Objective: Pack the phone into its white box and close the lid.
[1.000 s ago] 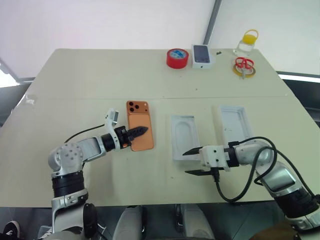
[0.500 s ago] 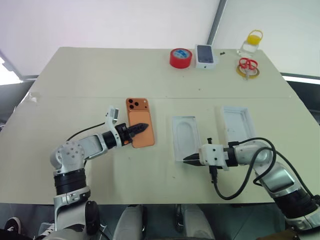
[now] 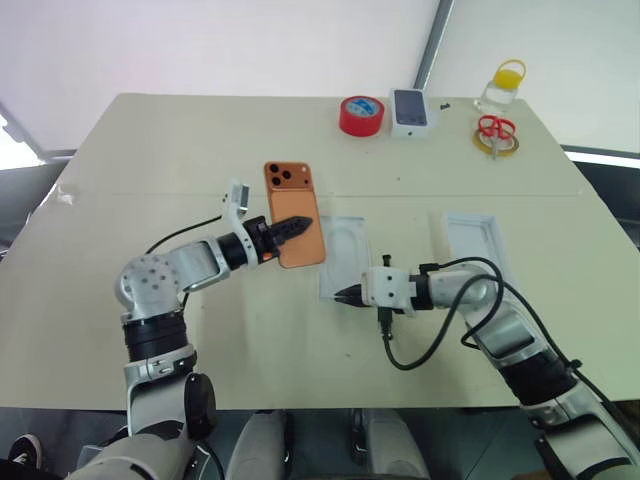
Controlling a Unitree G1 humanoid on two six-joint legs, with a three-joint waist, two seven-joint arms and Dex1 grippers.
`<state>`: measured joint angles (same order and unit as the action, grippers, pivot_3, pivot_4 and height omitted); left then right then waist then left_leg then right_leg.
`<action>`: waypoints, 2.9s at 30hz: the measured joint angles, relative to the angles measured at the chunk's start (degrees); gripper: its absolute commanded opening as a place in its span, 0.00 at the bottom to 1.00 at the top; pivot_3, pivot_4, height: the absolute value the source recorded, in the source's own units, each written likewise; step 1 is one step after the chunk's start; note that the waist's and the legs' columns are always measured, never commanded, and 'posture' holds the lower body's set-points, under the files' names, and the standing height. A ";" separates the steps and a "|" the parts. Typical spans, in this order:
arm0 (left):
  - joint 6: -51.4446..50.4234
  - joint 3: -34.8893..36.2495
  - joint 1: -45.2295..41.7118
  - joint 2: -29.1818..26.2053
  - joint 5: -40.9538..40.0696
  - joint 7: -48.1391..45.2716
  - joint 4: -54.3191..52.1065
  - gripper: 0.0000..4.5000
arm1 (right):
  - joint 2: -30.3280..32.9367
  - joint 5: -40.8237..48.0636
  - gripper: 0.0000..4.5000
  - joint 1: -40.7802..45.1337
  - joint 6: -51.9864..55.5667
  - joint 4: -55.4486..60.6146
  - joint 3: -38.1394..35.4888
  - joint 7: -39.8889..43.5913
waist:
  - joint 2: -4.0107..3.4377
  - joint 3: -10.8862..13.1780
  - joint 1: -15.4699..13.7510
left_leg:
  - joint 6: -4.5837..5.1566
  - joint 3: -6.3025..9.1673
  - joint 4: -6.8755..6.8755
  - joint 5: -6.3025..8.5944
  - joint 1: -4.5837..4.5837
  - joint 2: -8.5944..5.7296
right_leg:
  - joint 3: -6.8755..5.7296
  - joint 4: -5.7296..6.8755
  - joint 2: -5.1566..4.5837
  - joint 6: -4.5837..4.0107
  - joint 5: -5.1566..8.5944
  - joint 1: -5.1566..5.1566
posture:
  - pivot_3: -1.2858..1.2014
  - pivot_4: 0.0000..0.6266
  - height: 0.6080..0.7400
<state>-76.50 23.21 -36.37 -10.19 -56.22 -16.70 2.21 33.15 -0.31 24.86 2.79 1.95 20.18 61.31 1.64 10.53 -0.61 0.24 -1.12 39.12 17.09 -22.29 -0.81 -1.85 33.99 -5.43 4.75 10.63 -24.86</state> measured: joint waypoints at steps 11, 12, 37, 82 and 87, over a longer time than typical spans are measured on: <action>3.93 -3.36 0.94 1.70 0.71 -1.25 2.11 0.00 | 0.94 9.28 0.99 -1.51 9.32 5.96 -4.90 2.20 | -0.01 0.00 -0.20 | 0.00 0.03 0.01 -0.01 -0.01 0.00 | -0.01 0.00 -0.01 -0.05 0.03 0.02 | 0.52 0.24 0.99; 3.83 -3.49 0.91 2.29 0.70 -1.28 2.67 0.00 | 2.19 10.34 0.99 -1.93 9.97 6.73 -6.24 2.36 | -0.01 0.00 -0.26 | 0.01 0.03 0.01 0.00 -0.01 -0.05 | 0.00 0.00 -0.05 -0.05 0.03 0.03 | 0.52 0.24 0.99; 3.53 -7.20 -2.17 7.80 3.05 -0.94 14.09 0.74 | 6.78 8.34 1.00 -5.34 6.84 3.95 -11.89 -3.17 | 0.00 0.02 -0.11 | 0.10 0.00 0.05 0.03 -0.01 -0.05 | 0.00 0.01 -0.02 0.01 0.00 0.03 | 0.52 0.24 0.99; -5.19 -11.33 -7.90 -3.94 10.11 -4.82 9.53 0.74 | 1.79 8.23 1.00 -1.54 4.33 -1.66 -13.57 -6.85 | -0.02 0.02 -0.02 | 0.04 0.02 0.04 0.00 0.01 -0.07 | 0.02 0.09 -0.03 0.08 -0.05 0.02 | 0.52 0.24 0.99; 4.19 -16.12 -3.27 -9.57 14.38 -9.63 3.77 0.46 | 1.79 8.01 0.70 -0.85 4.36 -2.92 -13.59 -6.79 | -0.04 0.03 0.42 | -0.02 0.00 -0.02 -0.03 0.04 -0.03 | 0.03 0.09 -0.03 0.05 -0.04 -0.01 | 0.52 0.24 0.99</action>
<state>-72.31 7.09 -39.64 -19.76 -41.84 -26.33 5.99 34.94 7.69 24.00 7.15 -0.97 6.59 54.52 1.60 10.56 -0.19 0.22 -1.12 39.10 17.06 -22.26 -0.84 -1.83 34.08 -5.45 4.80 10.59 -24.86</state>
